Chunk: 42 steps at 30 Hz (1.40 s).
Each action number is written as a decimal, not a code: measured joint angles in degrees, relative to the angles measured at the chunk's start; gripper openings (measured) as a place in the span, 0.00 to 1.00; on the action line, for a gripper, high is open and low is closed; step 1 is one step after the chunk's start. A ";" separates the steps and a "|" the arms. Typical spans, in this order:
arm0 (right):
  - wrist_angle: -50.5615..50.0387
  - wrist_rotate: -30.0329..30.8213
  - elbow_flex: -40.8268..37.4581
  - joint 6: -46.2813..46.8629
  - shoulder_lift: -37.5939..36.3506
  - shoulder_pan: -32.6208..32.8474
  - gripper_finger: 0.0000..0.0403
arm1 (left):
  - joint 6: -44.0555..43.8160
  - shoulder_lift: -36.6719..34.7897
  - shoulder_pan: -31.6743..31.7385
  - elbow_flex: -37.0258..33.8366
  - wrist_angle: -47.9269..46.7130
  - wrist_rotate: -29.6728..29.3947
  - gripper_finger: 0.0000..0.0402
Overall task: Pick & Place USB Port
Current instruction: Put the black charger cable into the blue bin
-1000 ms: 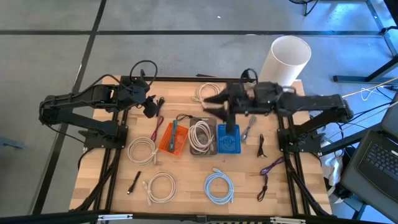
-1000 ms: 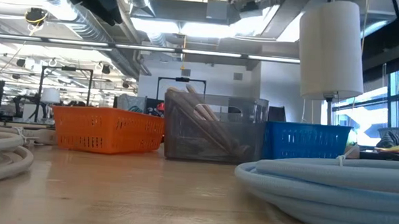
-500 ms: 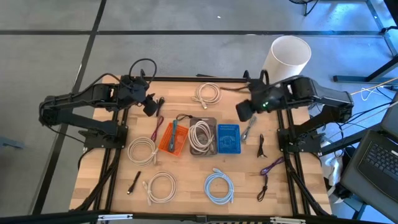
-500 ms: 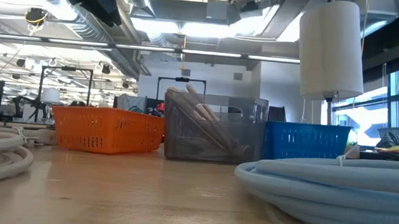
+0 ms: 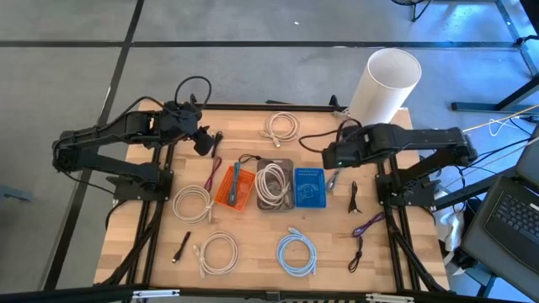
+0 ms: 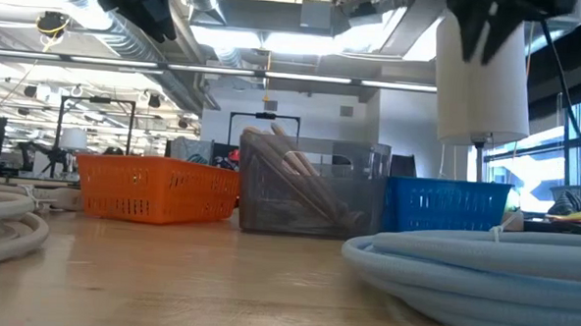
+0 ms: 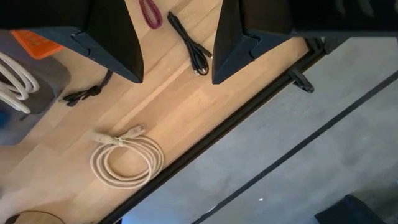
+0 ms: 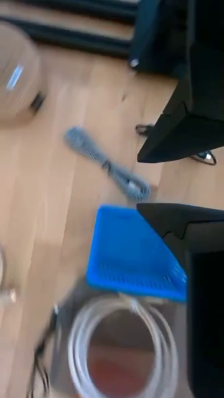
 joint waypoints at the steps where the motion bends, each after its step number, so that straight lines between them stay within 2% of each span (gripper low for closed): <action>1: -0.02 -0.10 -1.84 1.58 -0.39 0.00 0.29 | 0.14 0.00 0.00 0.00 -0.07 -0.01 0.46; 6: 0.97 -1.27 -9.94 8.14 -2.09 0.00 0.29 | 1.91 0.00 0.02 0.00 -0.06 -0.05 0.46; 10: 6.59 -1.75 -16.20 10.29 -3.28 -0.02 0.29 | 2.38 0.00 0.04 0.00 -0.03 -0.09 0.46; 19: 25.86 -3.90 -32.34 13.94 -5.04 -1.56 0.32 | 2.56 0.00 0.02 -0.02 -0.03 -0.09 0.46; 25: 40.53 -3.28 -41.53 14.15 -5.06 -3.86 0.32 | 2.97 0.02 0.02 -0.02 -0.01 0.27 0.46; 28: 44.24 -3.09 -44.81 14.15 -5.06 -5.01 0.32 | 2.96 0.02 0.02 -0.02 -0.01 0.28 0.46; 31: 43.06 -5.35 -46.07 14.11 -5.09 -5.36 0.33 | 2.97 0.02 0.02 -0.02 -0.03 0.40 0.46; 34: 39.42 -11.45 -45.82 13.42 -5.66 -4.63 0.33 | 2.97 0.02 0.02 -0.02 -0.23 1.50 0.46; 39: 34.29 -16.63 -44.68 15.44 -5.89 0.01 0.33 | 2.97 0.02 0.30 -0.02 -0.97 1.28 0.46; 42: 32.05 -17.30 -44.68 19.17 -5.89 3.42 0.33 | 2.97 0.02 1.16 -0.02 -0.97 1.30 0.46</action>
